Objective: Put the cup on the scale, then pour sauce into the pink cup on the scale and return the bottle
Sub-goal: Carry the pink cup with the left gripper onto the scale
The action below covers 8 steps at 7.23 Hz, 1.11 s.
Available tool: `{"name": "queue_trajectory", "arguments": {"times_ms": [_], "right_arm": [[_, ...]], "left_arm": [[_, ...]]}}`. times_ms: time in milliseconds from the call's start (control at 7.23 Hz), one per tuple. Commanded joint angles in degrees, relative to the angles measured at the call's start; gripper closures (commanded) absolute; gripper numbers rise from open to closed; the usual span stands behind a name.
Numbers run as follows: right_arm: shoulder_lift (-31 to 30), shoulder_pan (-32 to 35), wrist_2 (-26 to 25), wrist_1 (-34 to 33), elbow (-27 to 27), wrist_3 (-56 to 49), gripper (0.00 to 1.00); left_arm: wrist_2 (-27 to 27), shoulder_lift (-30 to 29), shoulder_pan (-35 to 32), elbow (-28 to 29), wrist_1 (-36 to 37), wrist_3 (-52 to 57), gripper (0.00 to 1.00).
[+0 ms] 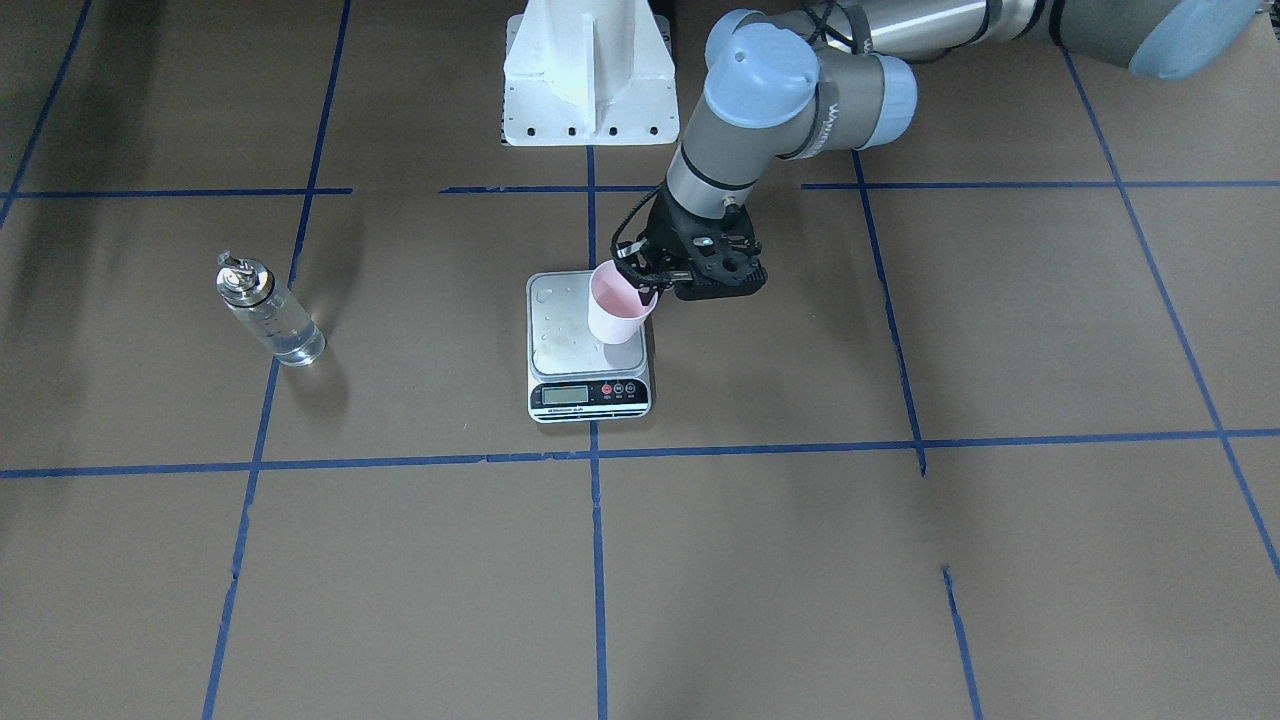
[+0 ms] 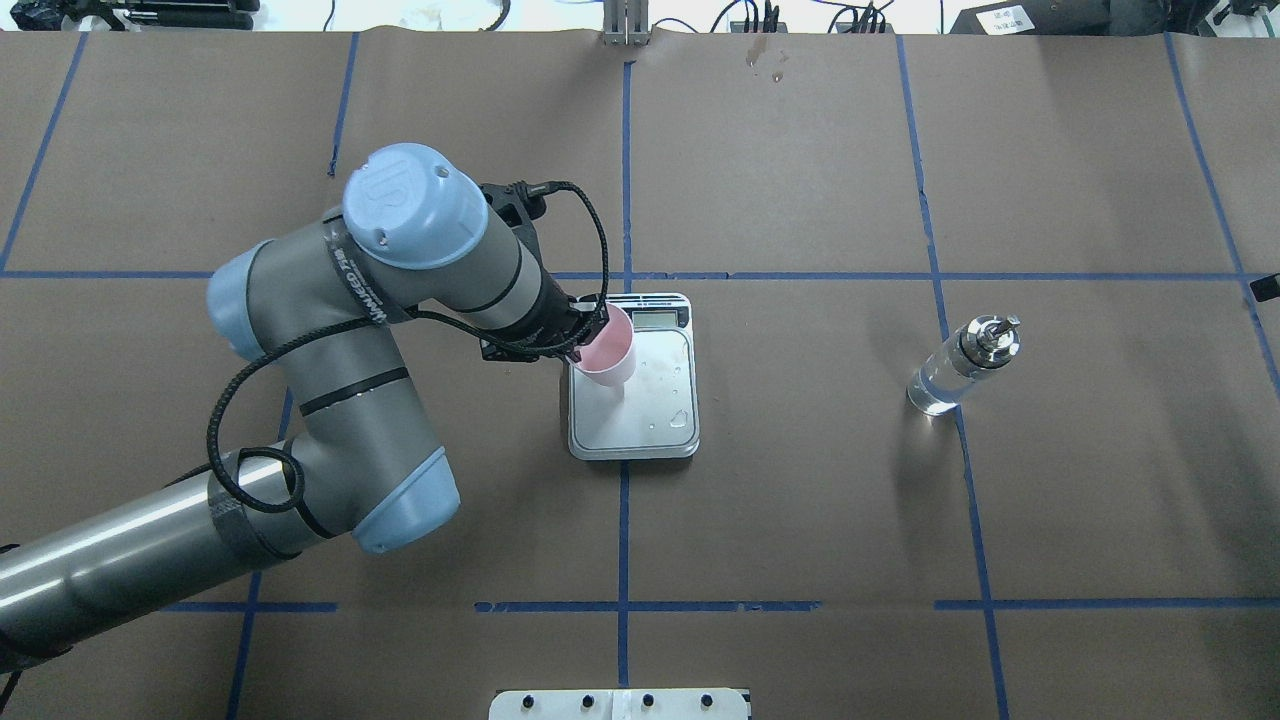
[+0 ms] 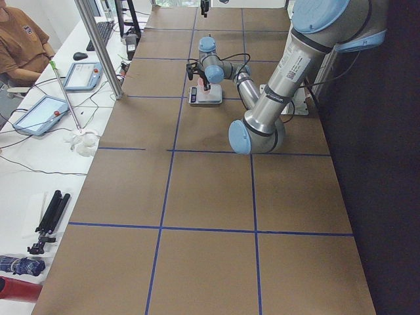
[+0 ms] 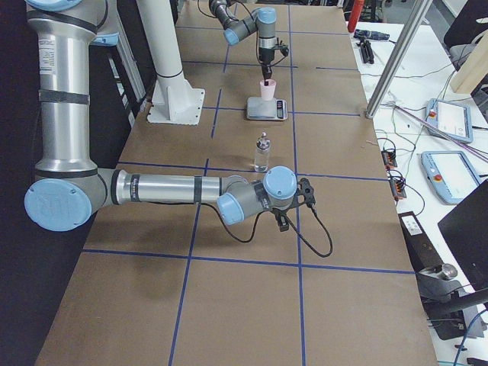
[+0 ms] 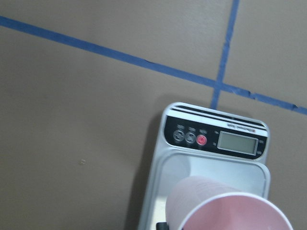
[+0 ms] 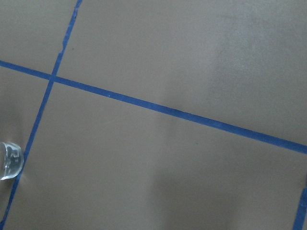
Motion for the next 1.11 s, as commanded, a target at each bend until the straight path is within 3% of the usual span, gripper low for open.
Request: {"name": "queue_trajectory", "arguments": {"times_ms": [0,277,415,553,692,830,968], "right_arm": [[-0.18,-1.3,0.01,3.31,-0.14,3.17,0.0],[-0.53,-1.39,0.01,3.32,-0.23,3.17,0.0],[-0.62,-1.39,0.01,3.32,-0.32,3.17,0.0],[-0.62,-1.39,0.01,3.32,-0.23,3.26,0.0],[-0.62,-1.39,0.1,3.32,-0.23,3.17,0.0],[-0.71,-1.74,0.1,3.58,-0.06,3.52,0.0],[-1.06,-3.48,0.19,7.85,-0.06,6.92,0.0]], "left_arm": [[2.44,-1.45,1.84,2.26,0.01,-0.14,1.0],[2.79,-2.5,2.28,2.79,0.01,-0.14,1.0],[2.71,-2.51,2.28,2.79,0.01,-0.05,0.86],[2.71,-2.51,2.28,2.79,-0.07,0.38,0.48],[2.45,-2.24,2.19,2.18,-0.33,0.39,0.34],[2.1,-2.07,2.02,-0.17,-0.16,0.39,0.31],[2.18,-0.67,1.58,-4.37,0.01,0.39,0.3]]}}
